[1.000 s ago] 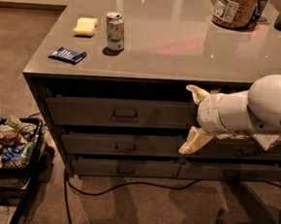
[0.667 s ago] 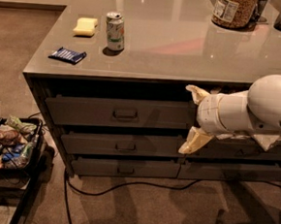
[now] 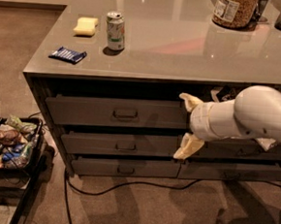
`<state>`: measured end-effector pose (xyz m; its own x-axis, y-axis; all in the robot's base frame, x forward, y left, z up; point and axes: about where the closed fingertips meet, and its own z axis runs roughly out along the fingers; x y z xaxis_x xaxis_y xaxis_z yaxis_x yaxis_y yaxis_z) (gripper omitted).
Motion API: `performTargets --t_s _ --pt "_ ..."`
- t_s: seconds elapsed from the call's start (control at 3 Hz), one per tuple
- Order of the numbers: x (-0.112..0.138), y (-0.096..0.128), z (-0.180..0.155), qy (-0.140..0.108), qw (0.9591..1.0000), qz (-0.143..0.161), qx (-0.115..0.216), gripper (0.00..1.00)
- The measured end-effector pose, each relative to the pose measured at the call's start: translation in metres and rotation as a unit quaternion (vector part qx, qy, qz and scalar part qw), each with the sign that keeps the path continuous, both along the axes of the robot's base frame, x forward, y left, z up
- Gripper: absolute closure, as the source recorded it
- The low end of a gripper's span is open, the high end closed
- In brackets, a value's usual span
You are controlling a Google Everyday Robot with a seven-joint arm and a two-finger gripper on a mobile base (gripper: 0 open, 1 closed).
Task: Open top drawer
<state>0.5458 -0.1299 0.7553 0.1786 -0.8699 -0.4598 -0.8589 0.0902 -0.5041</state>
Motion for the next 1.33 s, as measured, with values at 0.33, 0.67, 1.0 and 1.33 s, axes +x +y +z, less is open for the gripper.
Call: performTargets --t_s 0.33,0.67,1.0,1.33 --pt "0.004 0.006 -0.038 0.005 0.9999 0.005 0.011 0.00" --pt "0.016 0.015 -0.062 0.001 0.9996 0.016 0.024 0.00" --pt "0.034 0.022 -0.072 -0.010 0.9986 0.031 0.043 0.00" --pt "0.055 0.031 -0.069 -0.026 0.9974 0.044 0.052 0.00"
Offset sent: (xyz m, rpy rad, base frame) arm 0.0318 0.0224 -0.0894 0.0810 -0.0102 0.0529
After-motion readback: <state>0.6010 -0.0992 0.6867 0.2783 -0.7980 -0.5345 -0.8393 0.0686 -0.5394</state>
